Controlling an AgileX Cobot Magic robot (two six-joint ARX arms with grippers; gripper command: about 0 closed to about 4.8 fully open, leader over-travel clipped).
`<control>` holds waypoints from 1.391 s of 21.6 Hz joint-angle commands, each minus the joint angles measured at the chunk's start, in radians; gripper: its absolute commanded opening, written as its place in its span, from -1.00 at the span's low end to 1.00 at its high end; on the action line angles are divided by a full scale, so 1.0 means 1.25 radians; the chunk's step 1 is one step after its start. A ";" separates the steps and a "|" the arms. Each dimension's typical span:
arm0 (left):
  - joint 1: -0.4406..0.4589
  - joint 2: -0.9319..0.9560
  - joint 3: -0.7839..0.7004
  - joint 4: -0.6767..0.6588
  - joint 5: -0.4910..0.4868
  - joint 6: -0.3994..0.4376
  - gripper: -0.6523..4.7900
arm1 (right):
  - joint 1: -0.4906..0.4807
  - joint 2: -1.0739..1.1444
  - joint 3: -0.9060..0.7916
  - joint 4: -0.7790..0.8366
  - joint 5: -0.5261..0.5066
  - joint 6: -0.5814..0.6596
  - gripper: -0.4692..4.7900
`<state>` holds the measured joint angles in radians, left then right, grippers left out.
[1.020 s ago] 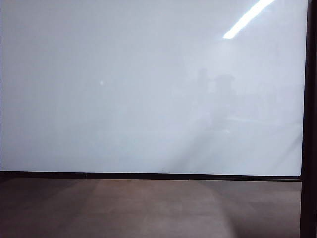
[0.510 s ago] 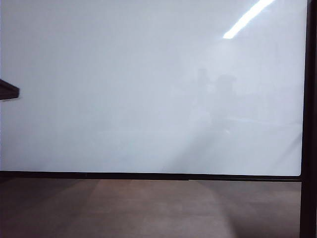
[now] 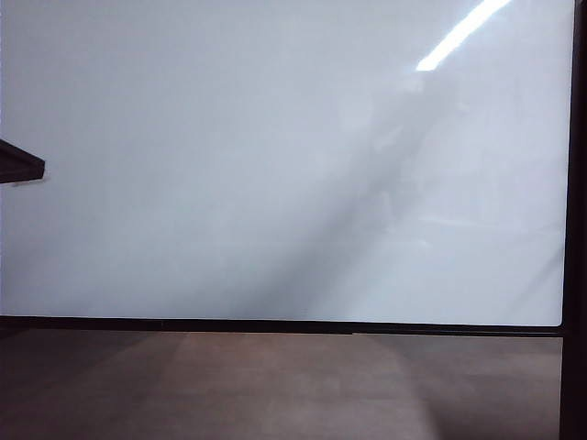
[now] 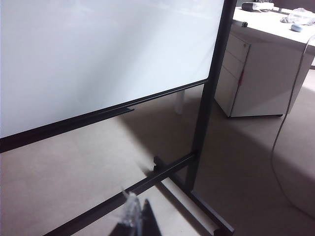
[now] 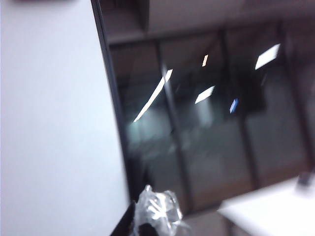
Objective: Reach to the right to find the marker pen, pick it up, and write the number 17 on the whiteboard.
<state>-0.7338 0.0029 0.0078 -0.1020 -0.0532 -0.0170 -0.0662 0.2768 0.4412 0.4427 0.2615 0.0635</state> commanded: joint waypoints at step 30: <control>0.000 0.001 0.000 0.005 0.010 0.002 -0.78 | -0.258 1.474 0.440 0.665 -0.588 0.065 0.37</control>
<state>-0.7334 0.0029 0.0078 -0.1055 -0.0452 -0.0170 -0.3923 2.1136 0.9791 1.2808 -0.4717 0.1555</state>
